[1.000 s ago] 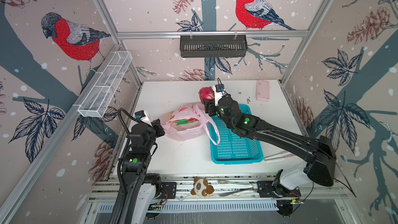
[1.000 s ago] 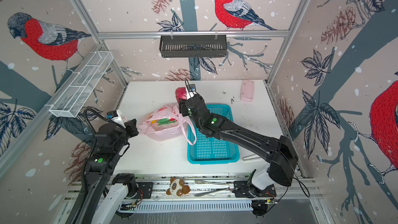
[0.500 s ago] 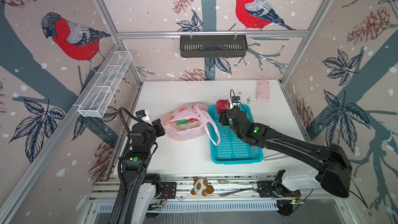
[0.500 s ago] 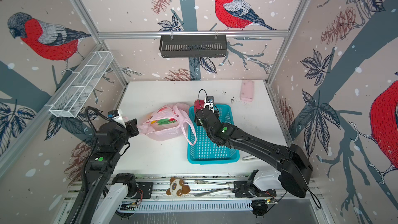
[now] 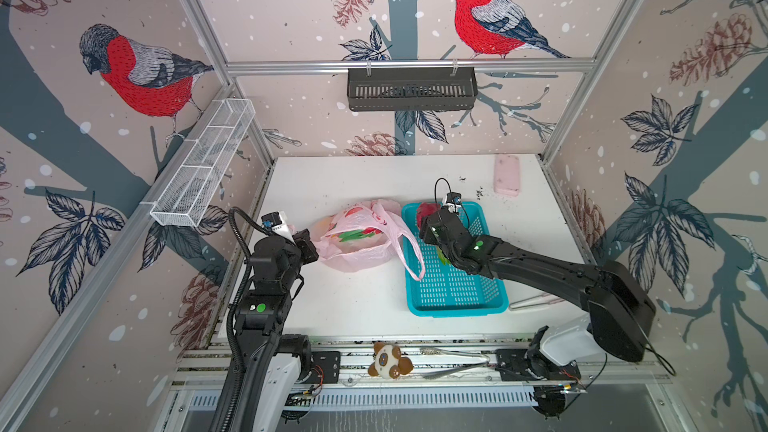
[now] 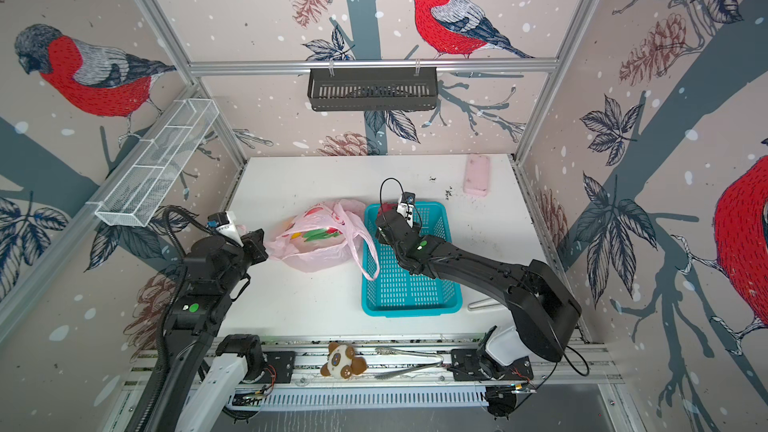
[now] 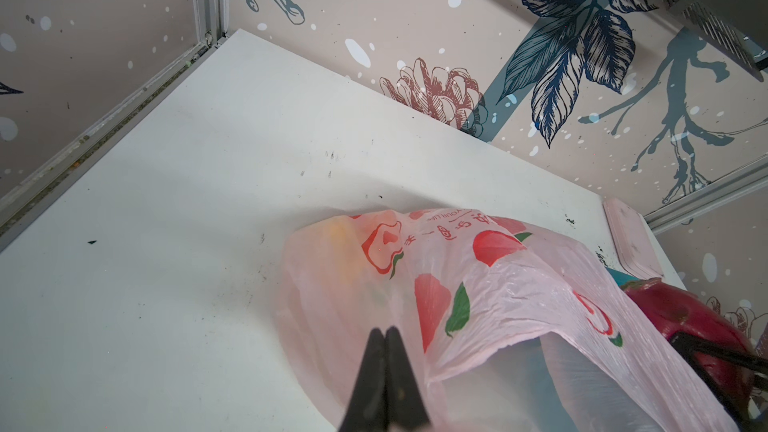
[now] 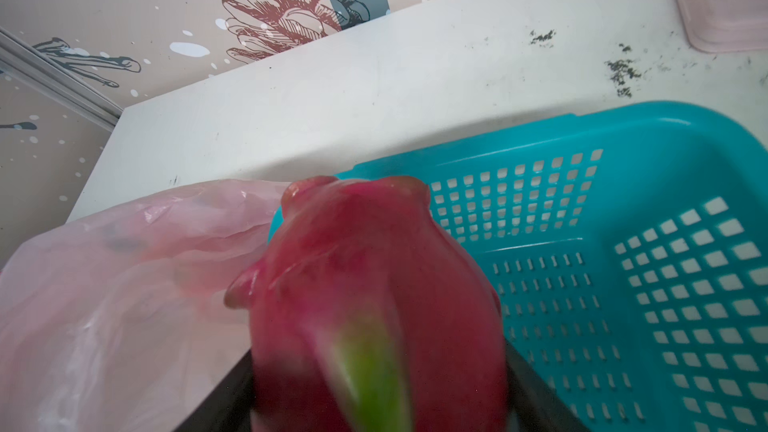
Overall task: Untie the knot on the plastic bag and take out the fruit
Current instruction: 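Carry the dragon fruit over the teal basket with the right gripper, then lower the dragon fruit into the teal basket and open the right gripper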
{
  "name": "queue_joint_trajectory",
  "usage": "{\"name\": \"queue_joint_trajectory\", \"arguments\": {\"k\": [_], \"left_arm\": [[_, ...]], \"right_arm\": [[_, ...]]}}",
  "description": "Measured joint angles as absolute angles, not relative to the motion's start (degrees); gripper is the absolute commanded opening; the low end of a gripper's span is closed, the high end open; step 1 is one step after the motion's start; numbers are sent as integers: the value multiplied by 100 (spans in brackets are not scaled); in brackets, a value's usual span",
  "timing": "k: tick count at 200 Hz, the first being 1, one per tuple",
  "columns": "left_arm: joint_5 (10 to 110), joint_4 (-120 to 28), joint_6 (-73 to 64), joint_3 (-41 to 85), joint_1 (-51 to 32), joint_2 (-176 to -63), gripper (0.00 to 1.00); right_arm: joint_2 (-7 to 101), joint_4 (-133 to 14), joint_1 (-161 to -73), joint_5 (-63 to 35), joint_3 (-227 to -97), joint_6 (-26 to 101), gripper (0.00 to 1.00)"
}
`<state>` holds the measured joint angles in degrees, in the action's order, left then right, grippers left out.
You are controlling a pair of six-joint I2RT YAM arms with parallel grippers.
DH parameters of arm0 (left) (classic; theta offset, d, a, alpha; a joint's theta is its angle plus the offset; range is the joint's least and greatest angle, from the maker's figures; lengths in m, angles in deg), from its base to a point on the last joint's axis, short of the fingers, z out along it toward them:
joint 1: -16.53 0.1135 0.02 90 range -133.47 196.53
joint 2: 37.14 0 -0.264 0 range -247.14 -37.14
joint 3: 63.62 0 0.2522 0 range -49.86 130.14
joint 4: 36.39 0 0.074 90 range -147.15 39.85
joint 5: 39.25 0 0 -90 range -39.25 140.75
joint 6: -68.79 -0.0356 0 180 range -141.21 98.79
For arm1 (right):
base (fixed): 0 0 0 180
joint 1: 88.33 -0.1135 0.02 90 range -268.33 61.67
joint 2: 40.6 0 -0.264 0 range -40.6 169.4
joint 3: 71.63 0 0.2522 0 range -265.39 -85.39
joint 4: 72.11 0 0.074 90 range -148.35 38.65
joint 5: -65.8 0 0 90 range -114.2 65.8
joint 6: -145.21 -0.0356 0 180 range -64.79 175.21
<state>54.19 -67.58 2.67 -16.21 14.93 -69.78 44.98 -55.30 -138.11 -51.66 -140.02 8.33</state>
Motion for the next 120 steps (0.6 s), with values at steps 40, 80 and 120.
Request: {"name": "queue_joint_trajectory", "arguments": {"k": [40,80,120], "left_arm": [[5421,-6758,260,-1621,1493,-6980,0],[5419,-6758,245,-1621,1493,-6980,0],[5419,-6758,245,-1621,1493,-6989,0]], "right_arm": [[4737,-5709,-13726,-4915,-13917,573,55],[4973,-5886,-13658,-4714,-13869,438,56],[5176,-6013,-13590,-4548,-13860,398,58]]}}
